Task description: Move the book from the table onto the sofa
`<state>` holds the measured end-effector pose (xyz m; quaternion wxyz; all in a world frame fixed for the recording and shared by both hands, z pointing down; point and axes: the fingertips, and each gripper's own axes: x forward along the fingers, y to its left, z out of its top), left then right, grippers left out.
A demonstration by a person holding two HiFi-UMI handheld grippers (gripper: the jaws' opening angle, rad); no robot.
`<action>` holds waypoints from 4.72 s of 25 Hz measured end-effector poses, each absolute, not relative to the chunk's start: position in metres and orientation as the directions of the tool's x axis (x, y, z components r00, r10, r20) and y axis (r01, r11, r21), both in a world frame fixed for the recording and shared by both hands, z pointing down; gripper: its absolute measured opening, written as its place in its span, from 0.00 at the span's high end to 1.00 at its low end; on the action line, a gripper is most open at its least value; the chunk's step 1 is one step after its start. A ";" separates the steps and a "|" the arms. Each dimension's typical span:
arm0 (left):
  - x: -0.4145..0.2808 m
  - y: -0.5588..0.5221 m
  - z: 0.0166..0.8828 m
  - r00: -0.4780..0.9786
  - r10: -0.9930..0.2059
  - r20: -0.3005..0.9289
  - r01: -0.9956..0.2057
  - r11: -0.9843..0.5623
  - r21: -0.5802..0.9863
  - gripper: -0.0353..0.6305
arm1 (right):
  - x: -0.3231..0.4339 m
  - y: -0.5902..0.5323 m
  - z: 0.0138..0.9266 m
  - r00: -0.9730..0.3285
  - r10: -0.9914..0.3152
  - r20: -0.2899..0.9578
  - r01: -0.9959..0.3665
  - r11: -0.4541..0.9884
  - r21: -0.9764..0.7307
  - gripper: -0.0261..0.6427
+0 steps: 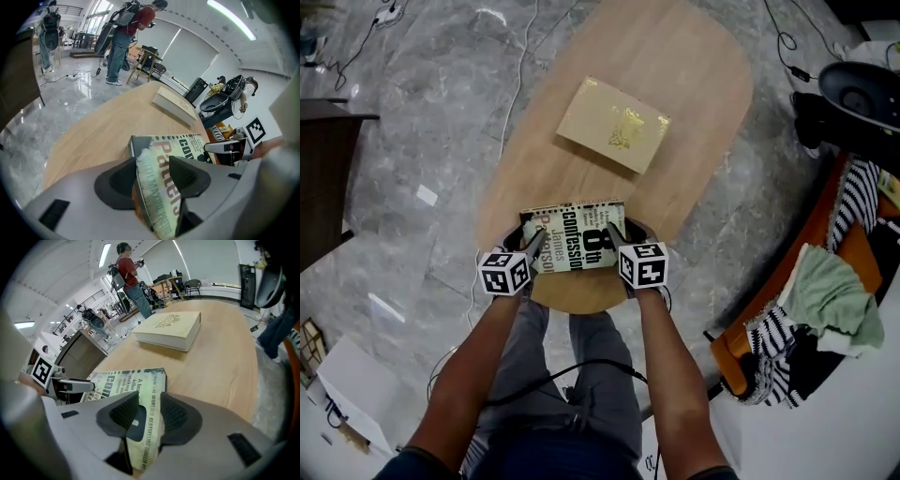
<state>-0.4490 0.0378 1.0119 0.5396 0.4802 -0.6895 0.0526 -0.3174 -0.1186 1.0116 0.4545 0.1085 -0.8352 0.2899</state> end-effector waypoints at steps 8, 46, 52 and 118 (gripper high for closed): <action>-0.466 0.021 0.968 -0.026 -0.651 0.759 -0.763 0.503 0.405 0.62 | -0.323 -0.127 0.963 -0.610 -0.044 0.791 -0.471 0.823 -0.317 0.74; -0.495 -0.065 0.546 -0.009 -0.967 0.256 -0.975 0.066 0.213 0.62 | -0.310 -0.159 0.541 -0.758 -0.574 0.310 -0.616 0.786 -0.050 0.74; -0.483 -0.048 0.482 0.032 -0.988 0.152 -0.985 -0.006 0.171 0.62 | -0.293 -0.132 0.480 -0.744 -0.630 0.221 -0.647 0.762 -0.005 0.74; 0.176 0.019 0.252 0.824 -0.531 -0.198 -0.546 -0.838 -0.024 0.62 | 0.350 0.128 0.258 0.067 -0.989 -0.133 -0.985 -0.086 0.147 0.76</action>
